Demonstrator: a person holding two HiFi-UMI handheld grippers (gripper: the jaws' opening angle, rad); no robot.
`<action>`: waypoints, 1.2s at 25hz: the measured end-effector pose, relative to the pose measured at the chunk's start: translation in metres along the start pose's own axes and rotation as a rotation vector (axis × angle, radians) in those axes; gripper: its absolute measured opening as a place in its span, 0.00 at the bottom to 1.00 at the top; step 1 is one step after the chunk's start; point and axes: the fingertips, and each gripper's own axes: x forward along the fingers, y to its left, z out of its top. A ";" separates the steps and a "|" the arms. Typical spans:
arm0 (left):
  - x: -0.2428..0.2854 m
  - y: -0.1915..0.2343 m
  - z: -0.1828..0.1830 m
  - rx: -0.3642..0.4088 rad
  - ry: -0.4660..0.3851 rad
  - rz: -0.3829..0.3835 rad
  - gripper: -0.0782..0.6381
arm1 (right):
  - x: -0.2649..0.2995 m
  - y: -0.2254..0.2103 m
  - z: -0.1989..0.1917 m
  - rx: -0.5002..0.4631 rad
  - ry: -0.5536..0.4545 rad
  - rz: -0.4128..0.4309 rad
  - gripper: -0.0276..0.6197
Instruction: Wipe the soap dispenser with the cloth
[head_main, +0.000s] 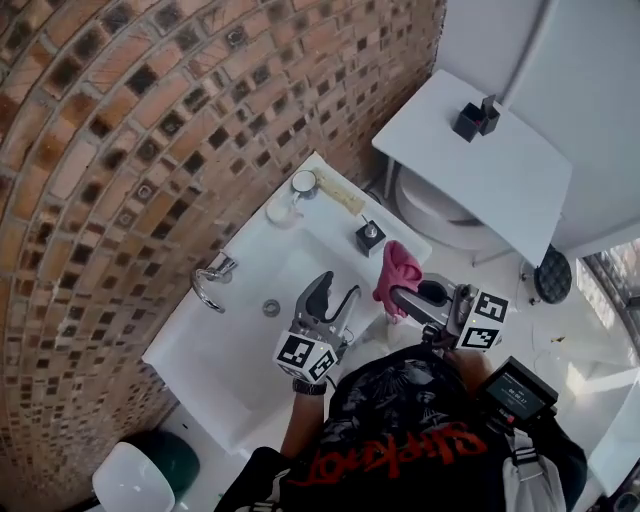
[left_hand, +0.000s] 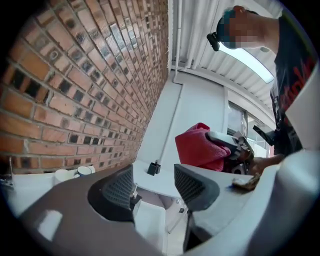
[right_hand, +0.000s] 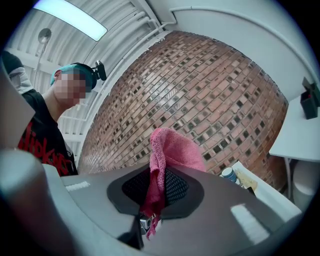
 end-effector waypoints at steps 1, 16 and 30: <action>-0.004 -0.005 -0.005 0.010 0.013 -0.019 0.42 | 0.000 0.004 -0.004 -0.002 0.000 -0.012 0.10; -0.029 -0.097 -0.008 0.123 0.059 -0.126 0.26 | -0.034 0.045 -0.017 -0.025 -0.004 0.058 0.10; 0.036 -0.259 -0.054 0.125 0.126 -0.052 0.22 | -0.194 0.049 -0.005 0.088 -0.042 0.161 0.10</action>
